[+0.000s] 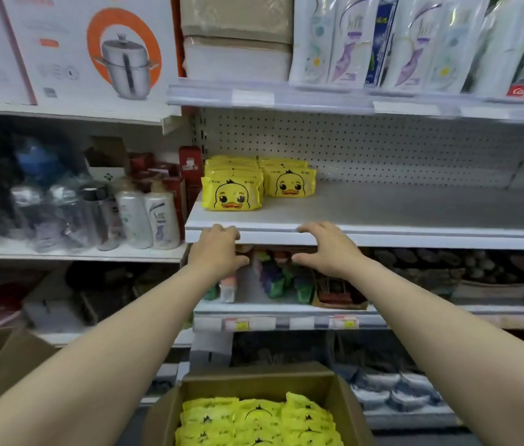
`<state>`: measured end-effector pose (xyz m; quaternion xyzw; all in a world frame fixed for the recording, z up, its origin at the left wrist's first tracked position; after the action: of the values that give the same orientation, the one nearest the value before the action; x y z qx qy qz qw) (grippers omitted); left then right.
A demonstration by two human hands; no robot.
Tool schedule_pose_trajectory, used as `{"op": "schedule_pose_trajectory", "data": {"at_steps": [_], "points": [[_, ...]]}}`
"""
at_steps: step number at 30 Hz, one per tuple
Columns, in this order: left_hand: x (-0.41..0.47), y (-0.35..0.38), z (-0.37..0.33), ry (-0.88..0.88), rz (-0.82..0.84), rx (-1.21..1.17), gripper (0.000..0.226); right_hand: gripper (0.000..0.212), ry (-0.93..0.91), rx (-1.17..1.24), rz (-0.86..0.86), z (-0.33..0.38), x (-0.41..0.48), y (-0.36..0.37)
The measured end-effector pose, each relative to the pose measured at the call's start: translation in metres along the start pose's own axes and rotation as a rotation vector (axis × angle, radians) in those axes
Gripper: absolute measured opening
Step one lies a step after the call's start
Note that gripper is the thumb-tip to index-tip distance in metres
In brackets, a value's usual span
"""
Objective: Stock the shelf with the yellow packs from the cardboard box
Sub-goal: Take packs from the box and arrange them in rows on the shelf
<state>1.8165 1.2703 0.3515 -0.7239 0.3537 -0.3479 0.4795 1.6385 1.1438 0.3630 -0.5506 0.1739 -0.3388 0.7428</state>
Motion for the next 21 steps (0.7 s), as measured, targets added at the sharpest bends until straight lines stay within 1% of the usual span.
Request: {"op": "schedule_pose_trajectory", "data": {"at_steps": [4, 12, 18, 21], "points": [[-0.032, 0.031, 0.017, -0.025, 0.075, 0.025, 0.047, 0.069, 0.012, -0.005, 0.065, 0.003, -0.024, 0.038], [-0.076, 0.124, 0.06, -0.125, 0.251, 0.026, 0.055, 0.068, 0.069, -0.053, 0.26, -0.012, -0.049, 0.137], [-0.122, 0.221, 0.1, -0.201, 0.471, -0.047, 0.057, 0.066, 0.101, -0.003, 0.49, -0.037, -0.073, 0.246], [-0.155, 0.271, 0.119, -0.245, 0.612, -0.027, 0.059, 0.069, 0.132, 0.01, 0.609, -0.053, -0.096, 0.307]]}}
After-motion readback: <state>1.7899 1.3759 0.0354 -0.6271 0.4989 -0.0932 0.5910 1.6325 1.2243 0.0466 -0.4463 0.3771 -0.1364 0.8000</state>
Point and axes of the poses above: each hand's wrist, its own x-axis towards the middle knuckle, its own y-axis out of the palm, z = x × y, the point moved 10 cm from there along x, towards the middle knuckle
